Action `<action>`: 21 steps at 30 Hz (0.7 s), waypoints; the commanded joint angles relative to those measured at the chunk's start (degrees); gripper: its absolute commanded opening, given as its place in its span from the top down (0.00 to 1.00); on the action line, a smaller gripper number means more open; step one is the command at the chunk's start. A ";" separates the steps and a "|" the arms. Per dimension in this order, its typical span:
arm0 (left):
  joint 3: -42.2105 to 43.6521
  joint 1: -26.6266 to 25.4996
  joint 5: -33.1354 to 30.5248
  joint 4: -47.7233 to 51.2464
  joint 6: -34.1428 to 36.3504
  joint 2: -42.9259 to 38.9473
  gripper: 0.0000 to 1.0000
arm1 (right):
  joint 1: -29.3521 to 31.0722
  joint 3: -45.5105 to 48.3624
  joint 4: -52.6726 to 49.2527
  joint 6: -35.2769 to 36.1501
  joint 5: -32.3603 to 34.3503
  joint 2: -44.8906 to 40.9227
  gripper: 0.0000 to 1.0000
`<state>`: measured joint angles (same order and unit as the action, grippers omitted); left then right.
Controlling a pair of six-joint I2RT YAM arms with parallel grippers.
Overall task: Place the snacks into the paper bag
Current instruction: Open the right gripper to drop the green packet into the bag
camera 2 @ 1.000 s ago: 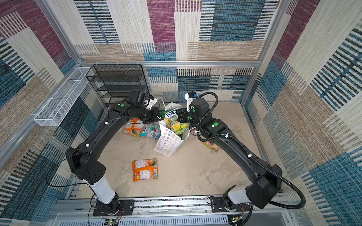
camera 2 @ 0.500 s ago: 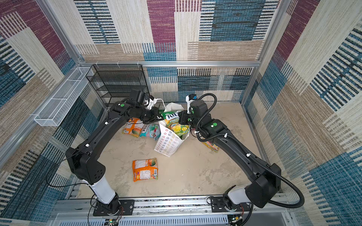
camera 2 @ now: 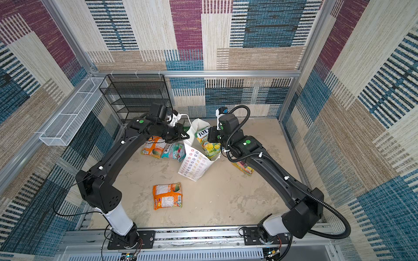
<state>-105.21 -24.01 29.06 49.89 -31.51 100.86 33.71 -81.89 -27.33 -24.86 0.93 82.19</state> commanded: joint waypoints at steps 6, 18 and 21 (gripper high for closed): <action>-0.06 0.02 1.02 -1.23 -0.57 -0.11 1.00 | 3.39 -2.41 -0.68 2.79 -1.97 4.07 1.00; -0.02 0.06 1.18 -1.24 -0.58 0.15 1.00 | 7.04 -4.16 -1.48 2.95 -5.05 10.11 0.99; 0.02 0.09 0.93 -1.24 -0.53 0.05 1.00 | 7.15 -5.24 -1.93 3.28 -7.38 11.10 0.93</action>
<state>-105.21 -24.01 29.04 49.89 -31.51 100.88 40.71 -85.91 -31.00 -22.02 -3.25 92.88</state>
